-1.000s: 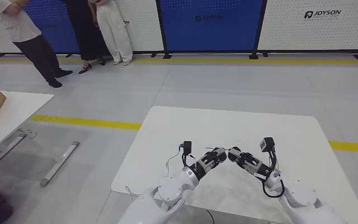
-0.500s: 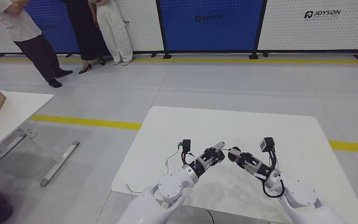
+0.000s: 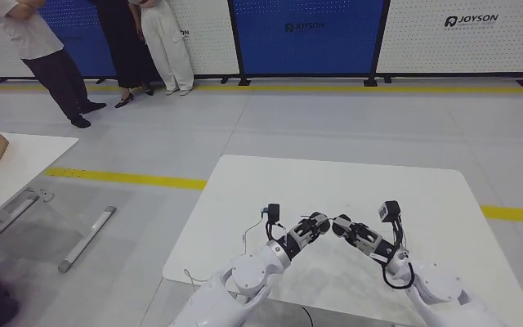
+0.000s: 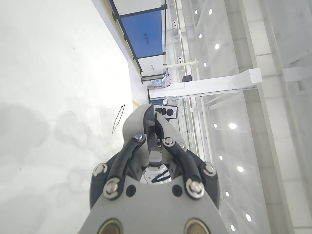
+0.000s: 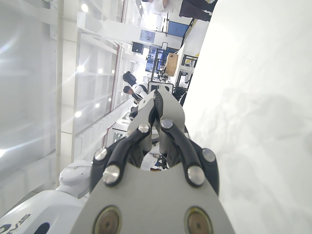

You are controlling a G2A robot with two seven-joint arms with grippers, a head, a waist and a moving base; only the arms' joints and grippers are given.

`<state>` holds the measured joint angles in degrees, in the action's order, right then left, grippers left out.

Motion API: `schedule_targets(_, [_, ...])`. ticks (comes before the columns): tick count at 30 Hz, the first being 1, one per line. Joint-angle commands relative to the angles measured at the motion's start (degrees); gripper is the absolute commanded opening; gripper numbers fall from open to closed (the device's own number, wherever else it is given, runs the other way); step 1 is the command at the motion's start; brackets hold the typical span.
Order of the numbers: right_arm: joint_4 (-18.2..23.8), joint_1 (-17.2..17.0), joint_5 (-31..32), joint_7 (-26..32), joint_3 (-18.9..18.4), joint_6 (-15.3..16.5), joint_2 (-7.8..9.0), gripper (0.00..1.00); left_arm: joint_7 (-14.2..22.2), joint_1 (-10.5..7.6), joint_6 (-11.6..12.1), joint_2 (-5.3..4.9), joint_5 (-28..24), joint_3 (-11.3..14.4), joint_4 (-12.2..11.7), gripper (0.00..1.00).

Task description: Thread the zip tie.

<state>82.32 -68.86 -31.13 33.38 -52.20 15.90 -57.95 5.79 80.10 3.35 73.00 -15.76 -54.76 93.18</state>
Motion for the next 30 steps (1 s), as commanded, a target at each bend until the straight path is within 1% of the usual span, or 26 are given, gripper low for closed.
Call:
schedule_targets(1, [0.26,-0.18,0.31,0.39,-0.29,-0.18,-0.04,0.13,-0.04,0.03,0.02,0.02,0.06,-0.01,0.00,0.00])
schedule_targets(2, [0.45,-0.35,0.53,0.65,-0.53,-0.24,-0.07,0.33,-0.09,0.07,-0.01,0.03,0.08,-0.04,0.00,0.00])
schedule_targets(3, [0.55,-0.48,0.68,0.80,-0.73,-0.26,-0.08,0.42,-0.15,0.11,-0.01,0.03,0.07,-0.09,0.02,0.00])
schedule_targets(4, [0.64,-0.61,0.81,0.93,-0.94,-0.29,-0.09,0.47,-0.19,0.18,-0.02,0.03,0.01,-0.16,0.07,0.00])
schedule_targets(5, [0.70,-0.75,0.90,1.05,-1.18,-0.33,-0.10,0.75,-0.25,0.27,-0.03,0.03,-0.15,-0.26,0.13,0.00])
schedule_targets(6, [0.75,-0.92,0.97,1.15,-1.58,-0.31,-0.10,0.87,-0.56,0.42,-0.03,0.03,-0.29,-0.45,0.24,0.00])
schedule_targets(7, [0.78,-1.09,0.96,1.14,-1.94,-0.24,-0.09,0.95,-1.07,0.55,-0.02,0.03,-0.19,-0.61,0.33,0.00])
schedule_targets(8, [0.78,-1.28,0.90,1.06,-2.41,-0.11,-0.06,1.00,-2.01,0.74,-0.10,0.03,-0.02,-0.86,0.34,0.00])
schedule_targets(9, [0.83,-1.66,0.64,1.00,-3.20,0.18,0.02,1.00,-2.73,1.03,-0.15,0.02,0.20,-1.06,0.46,0.00])
schedule_targets(12, [1.11,-3.01,-0.30,1.32,-5.65,1.07,0.39,1.00,-2.86,1.89,-0.46,-0.19,0.60,-1.91,0.54,0.00])
schedule_targets(15, [1.86,-5.09,-1.81,1.85,-8.95,1.83,0.95,1.00,-2.24,3.02,-2.59,-0.59,3.46,-2.30,1.16,0.00])
schedule_targets(17, [2.85,-6.54,-4.55,3.41,-11.05,1.65,1.26,1.00,-2.34,3.24,-3.06,-0.65,4.07,-2.28,1.43,0.00])
schedule_targets(25, [2.98,-6.72,-4.99,3.79,-11.30,1.55,1.30,1.00,-2.34,3.24,-3.06,-0.65,4.07,-2.28,1.43,0.00])
schedule_targets(27, [2.98,-6.72,-4.99,3.79,-11.30,1.55,1.30,1.00,-2.42,3.18,-1.44,-0.56,3.50,-2.30,1.38,0.00])
schedule_targets(29, [2.98,-6.72,-4.99,3.79,-11.30,1.55,1.30,1.00,-4.03,3.23,0.98,-0.42,4.01,-2.26,1.11,0.00])
schedule_targets(30, [2.98,-6.72,-4.99,3.79,-11.30,1.55,1.30,1.00,-5.07,3.08,2.16,-0.35,5.35,-2.04,0.95,0.00])
